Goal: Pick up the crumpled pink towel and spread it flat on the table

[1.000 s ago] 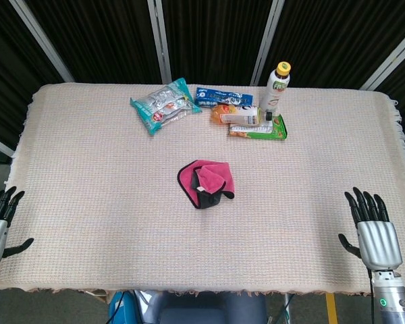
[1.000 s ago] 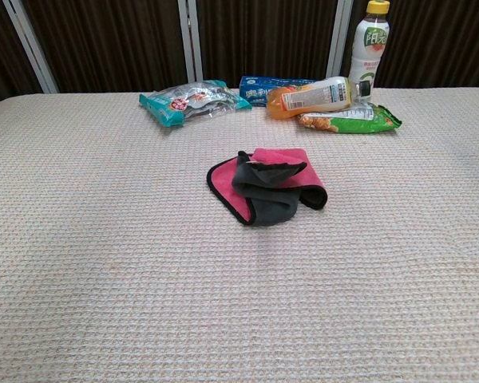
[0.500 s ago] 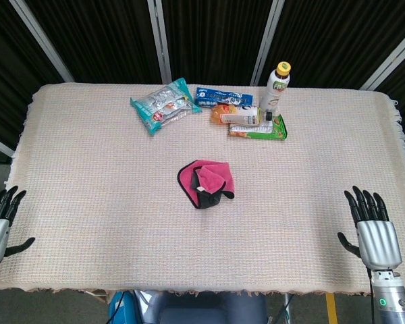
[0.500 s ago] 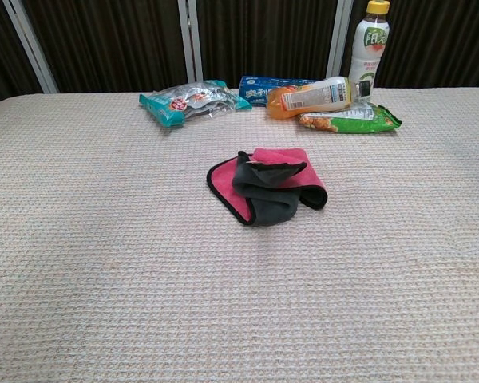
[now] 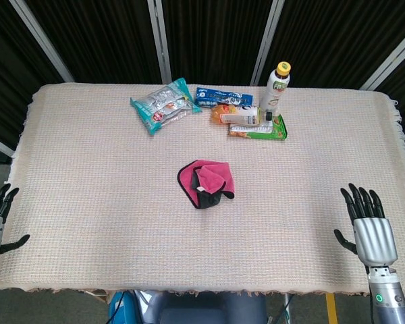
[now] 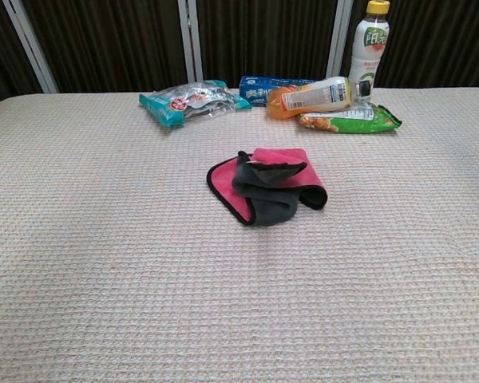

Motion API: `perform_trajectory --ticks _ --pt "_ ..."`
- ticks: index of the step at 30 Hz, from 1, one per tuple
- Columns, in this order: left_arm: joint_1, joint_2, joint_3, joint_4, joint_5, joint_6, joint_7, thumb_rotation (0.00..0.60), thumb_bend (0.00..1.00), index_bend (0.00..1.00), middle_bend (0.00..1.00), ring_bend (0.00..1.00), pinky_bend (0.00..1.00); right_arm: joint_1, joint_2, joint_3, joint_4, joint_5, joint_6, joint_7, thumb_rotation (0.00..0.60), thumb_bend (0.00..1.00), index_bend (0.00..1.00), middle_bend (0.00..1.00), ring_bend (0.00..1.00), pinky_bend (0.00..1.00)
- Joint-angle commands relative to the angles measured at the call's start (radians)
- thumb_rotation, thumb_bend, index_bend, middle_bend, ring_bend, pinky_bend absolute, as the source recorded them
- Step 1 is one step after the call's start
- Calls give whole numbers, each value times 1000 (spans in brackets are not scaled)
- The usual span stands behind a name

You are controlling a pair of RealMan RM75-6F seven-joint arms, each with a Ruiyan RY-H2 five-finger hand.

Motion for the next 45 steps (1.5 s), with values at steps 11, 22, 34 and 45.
perform_trajectory --ticks 11,22,34,45 --pt "-16 -10 -12 -3 -18 -23 4 600 0 0 0 0 10 156 -174 59 26 12 -154 -29 600 237 380 65 40 142" --pt "-36 -34 -18 14 -32 -53 23 600 0 0 0 0 10 306 -440 143 172 97 -262 -56 600 237 412 71 40 142" --pt "-43 -37 -16 -3 -7 -39 35 600 0 0 0 0 10 391 -573 201 254 145 -276 -54 600 237 412 73 48 142" --pt "-49 -35 -17 -12 -5 -41 26 600 0 0 0 0 10 426 -644 203 255 168 -270 -33 600 237 487 99 55 142"
